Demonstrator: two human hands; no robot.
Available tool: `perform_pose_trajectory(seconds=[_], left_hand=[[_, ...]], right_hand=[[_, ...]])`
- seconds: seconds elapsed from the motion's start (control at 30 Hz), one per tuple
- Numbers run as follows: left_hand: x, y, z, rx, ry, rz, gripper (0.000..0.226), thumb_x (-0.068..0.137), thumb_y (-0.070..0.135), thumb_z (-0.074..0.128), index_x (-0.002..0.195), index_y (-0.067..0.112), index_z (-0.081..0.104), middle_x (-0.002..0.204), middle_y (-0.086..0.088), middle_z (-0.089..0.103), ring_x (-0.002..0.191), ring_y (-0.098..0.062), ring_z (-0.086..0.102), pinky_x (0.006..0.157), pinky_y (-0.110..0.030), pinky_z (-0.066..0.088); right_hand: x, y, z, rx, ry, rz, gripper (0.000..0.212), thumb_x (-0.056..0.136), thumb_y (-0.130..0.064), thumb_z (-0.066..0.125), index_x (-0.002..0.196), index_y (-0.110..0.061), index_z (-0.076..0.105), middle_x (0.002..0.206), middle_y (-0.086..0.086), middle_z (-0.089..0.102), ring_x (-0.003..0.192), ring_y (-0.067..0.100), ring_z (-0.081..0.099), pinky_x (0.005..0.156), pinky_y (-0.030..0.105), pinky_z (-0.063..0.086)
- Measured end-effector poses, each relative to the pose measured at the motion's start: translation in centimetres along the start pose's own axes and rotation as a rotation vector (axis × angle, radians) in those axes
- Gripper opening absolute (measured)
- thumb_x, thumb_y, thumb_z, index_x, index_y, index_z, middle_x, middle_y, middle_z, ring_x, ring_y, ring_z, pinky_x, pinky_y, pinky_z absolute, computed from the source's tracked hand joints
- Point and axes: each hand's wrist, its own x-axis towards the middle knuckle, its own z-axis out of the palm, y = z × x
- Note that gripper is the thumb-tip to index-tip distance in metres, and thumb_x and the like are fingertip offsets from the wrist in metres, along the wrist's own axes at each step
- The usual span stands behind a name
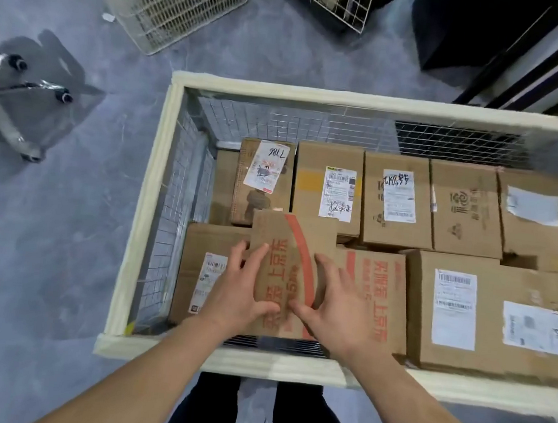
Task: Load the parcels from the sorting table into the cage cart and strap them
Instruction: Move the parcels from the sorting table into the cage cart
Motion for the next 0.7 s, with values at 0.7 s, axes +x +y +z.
perform_pose_trajectory(seconds=[0.7], left_hand=[[2.7, -1.6, 6.6, 0.236, -0.251, -0.082, 0.104, 0.082, 0.009, 0.073, 0.153, 0.03, 0.0, 0.151, -0.005, 0.007, 0.119, -0.024, 0.054, 0.098, -0.035, 0.052]], right_hand=[[0.9, 3.0, 2.8, -0.19, -0.18, 0.054, 0.036, 0.084, -0.016, 0.066, 0.114, -0.023, 0.048, 0.115, 0.002, 0.038, 0.089, 0.02, 0.049, 0.075, 0.033, 0.055]])
